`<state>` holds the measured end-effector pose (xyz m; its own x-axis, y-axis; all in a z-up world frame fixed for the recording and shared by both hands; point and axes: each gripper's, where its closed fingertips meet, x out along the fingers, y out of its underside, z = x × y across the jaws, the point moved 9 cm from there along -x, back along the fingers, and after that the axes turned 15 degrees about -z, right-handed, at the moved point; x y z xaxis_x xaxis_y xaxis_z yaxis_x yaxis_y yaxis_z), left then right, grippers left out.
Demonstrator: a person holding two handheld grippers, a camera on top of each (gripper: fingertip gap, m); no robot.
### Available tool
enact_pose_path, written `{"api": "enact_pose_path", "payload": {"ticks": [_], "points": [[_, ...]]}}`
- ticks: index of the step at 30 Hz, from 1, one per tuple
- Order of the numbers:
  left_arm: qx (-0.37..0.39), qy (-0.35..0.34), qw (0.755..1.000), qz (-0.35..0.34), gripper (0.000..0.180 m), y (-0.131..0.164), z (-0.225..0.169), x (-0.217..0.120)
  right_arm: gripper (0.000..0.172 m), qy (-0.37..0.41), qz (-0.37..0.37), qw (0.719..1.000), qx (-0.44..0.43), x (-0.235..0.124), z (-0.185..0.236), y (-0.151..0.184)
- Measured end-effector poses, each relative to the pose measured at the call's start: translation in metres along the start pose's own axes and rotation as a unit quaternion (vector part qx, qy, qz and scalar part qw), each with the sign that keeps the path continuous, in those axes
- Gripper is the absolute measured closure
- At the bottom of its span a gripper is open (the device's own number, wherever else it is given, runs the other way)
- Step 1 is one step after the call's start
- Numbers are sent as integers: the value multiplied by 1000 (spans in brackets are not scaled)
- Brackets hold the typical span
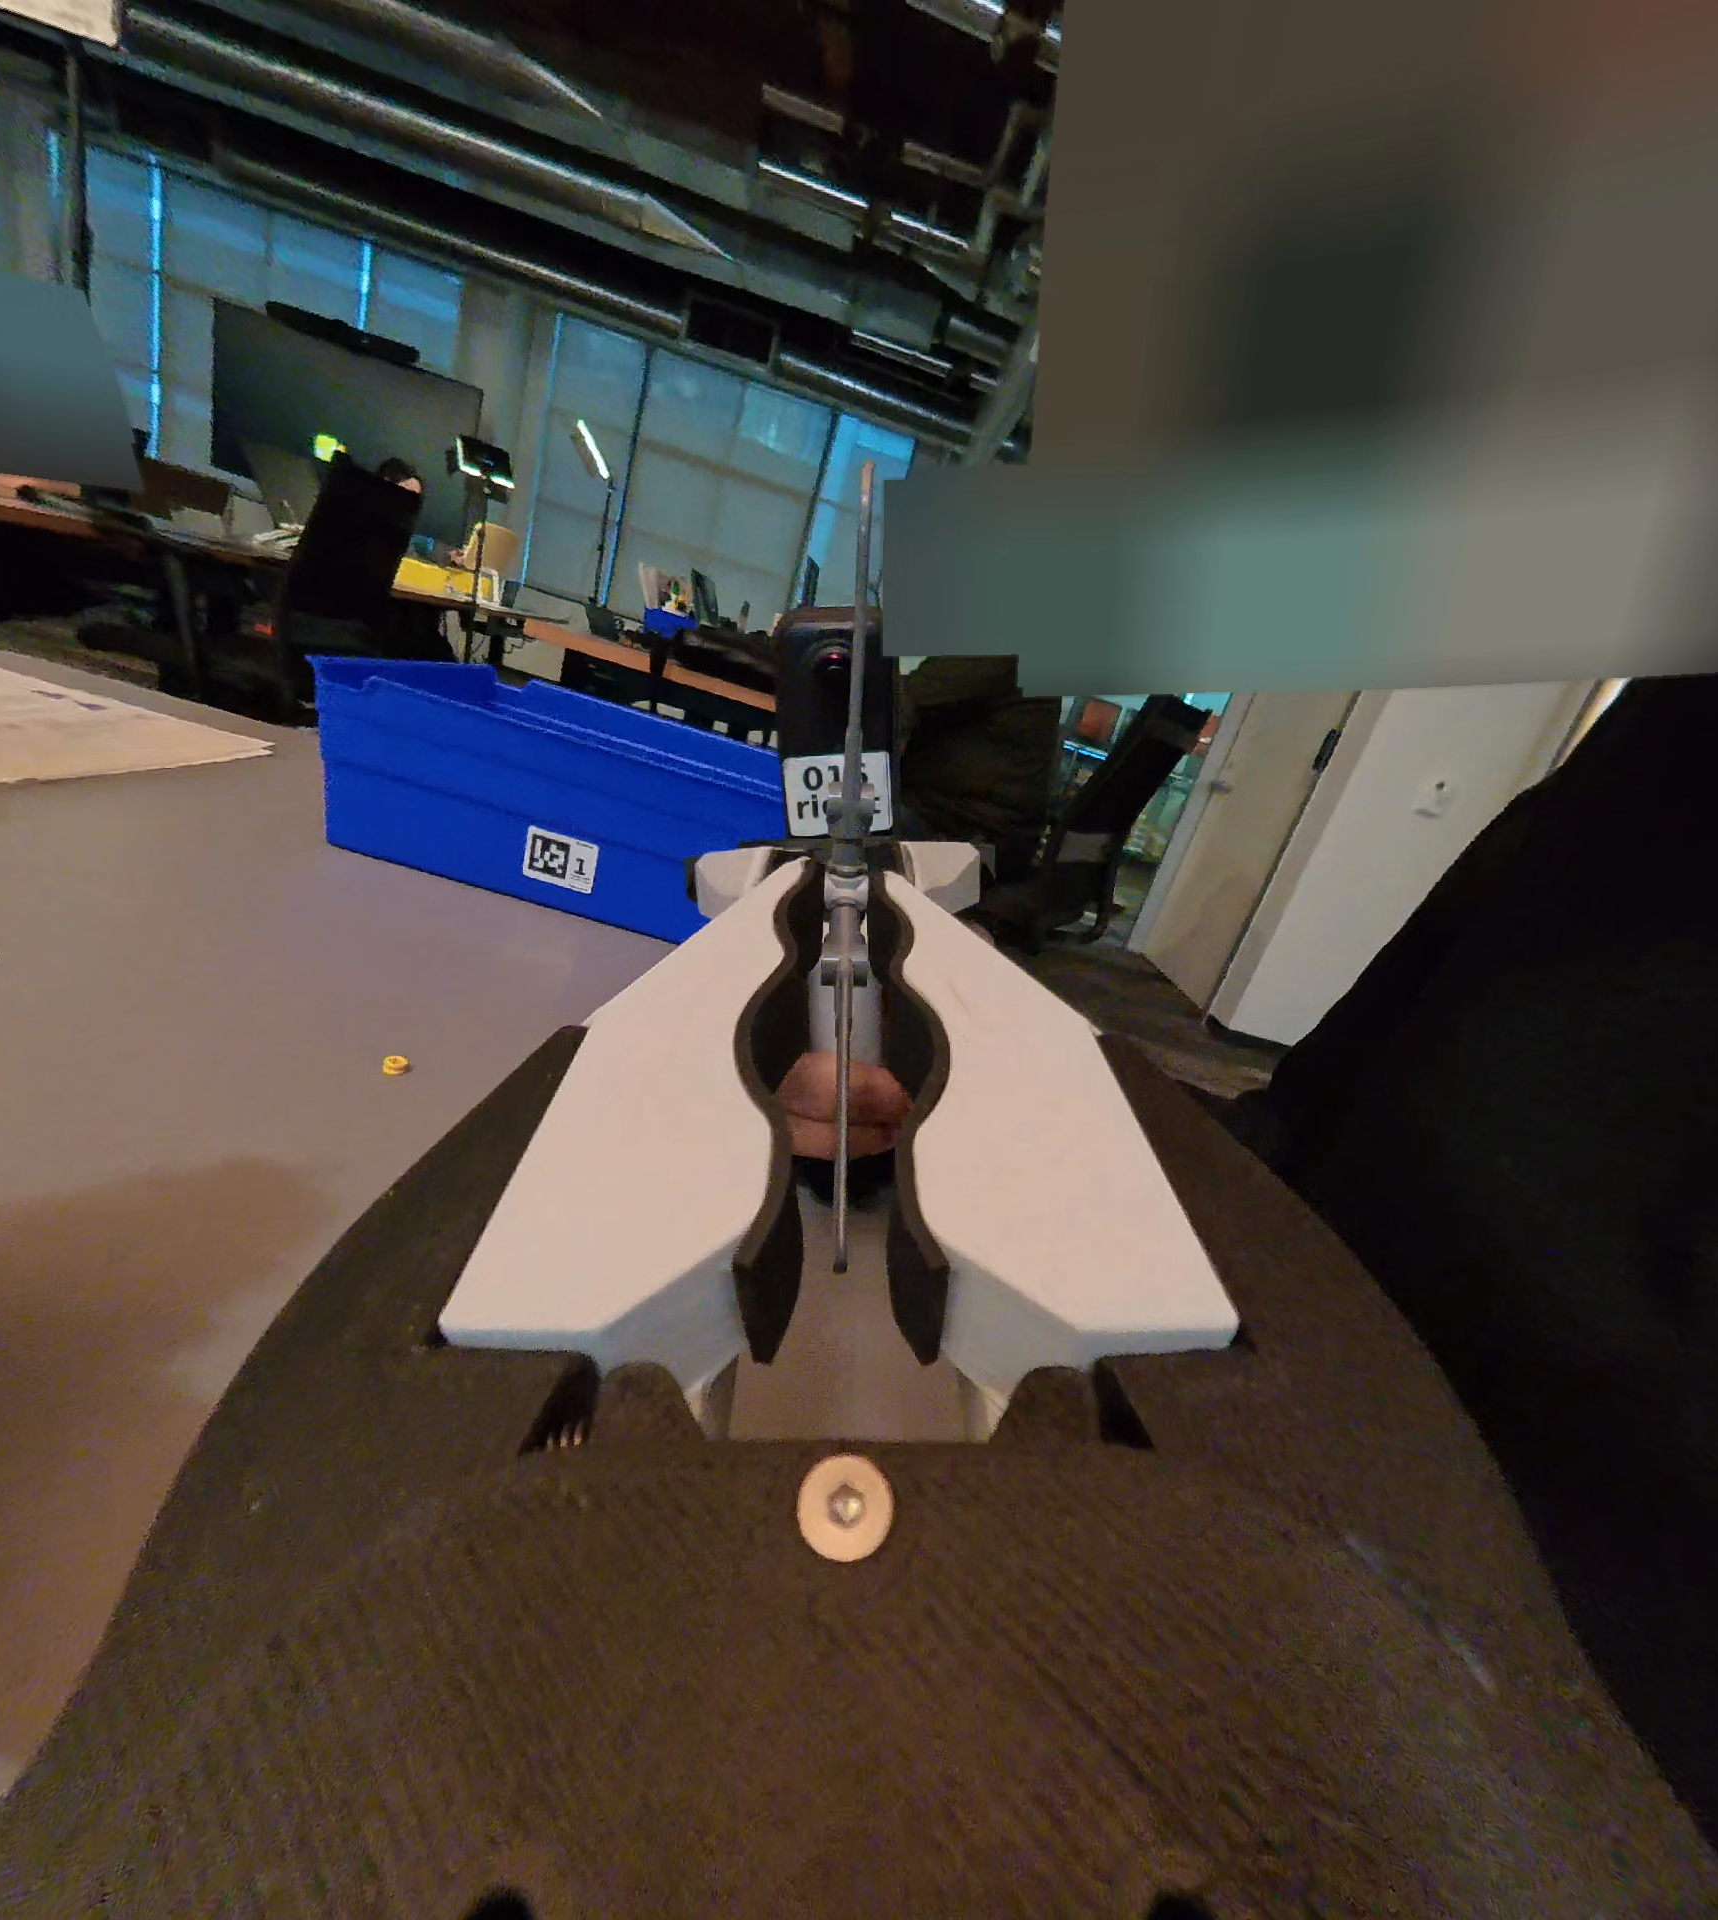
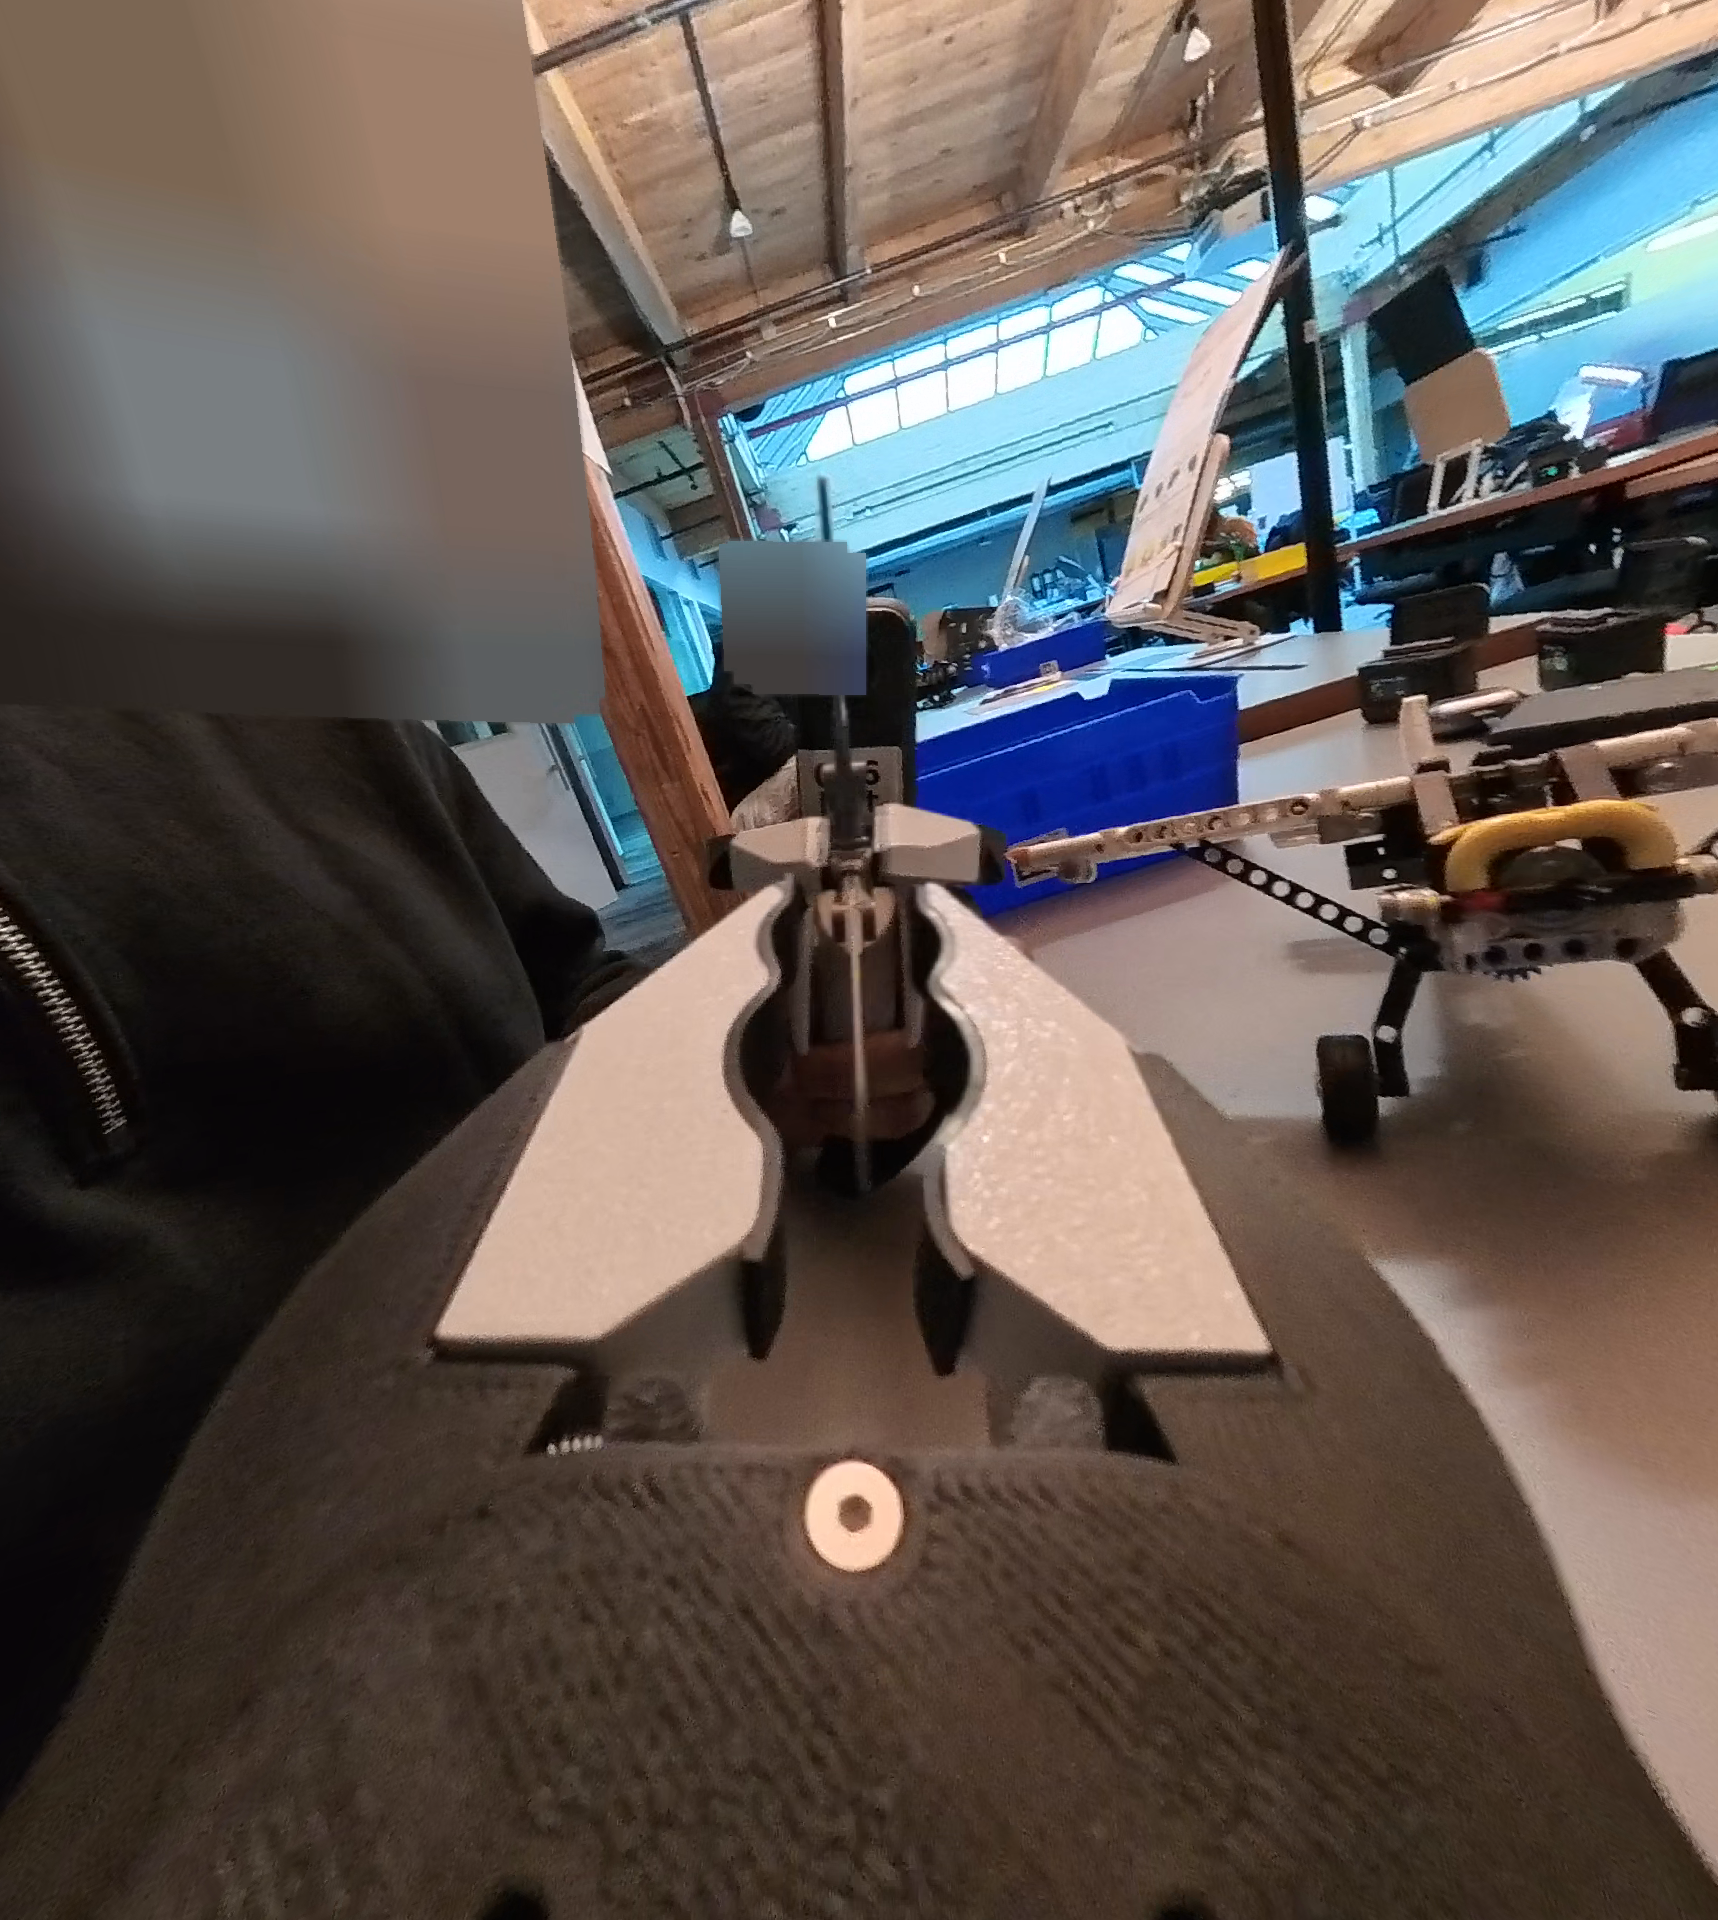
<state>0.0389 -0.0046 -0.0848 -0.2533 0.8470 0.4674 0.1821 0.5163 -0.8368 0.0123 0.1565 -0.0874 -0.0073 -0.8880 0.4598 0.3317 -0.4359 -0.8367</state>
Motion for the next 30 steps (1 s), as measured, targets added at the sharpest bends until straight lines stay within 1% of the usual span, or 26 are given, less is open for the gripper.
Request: {"api": "enact_pose_path", "payload": {"ticks": [1,5,8,12,15,18,30], "points": [[2,-1,1000,-3,175,-1,0,0,161,-5,-2,1000,0,0,1,0],[-24,11,1000,-10,175,-1,1,-1,164,-12,-4,1000,-20,0,4,-2],[-40,29,999,-12,175,-2,0,0,167,-24,-5,1000,-18,1,7,-3],[-14,30,999,-12,177,-5,-5,-1,167,-31,-2,999,-11,3,8,-4],[-27,33,999,-23,178,-7,-6,-1,167,-34,-5,999,-4,4,9,-4],[9,34,999,-17,177,-8,-12,-1,167,-46,-4,999,-1,4,10,-5],[5,37,999,-10,177,-7,-12,-1,167,-50,2,999,1,2,10,-5]]}}
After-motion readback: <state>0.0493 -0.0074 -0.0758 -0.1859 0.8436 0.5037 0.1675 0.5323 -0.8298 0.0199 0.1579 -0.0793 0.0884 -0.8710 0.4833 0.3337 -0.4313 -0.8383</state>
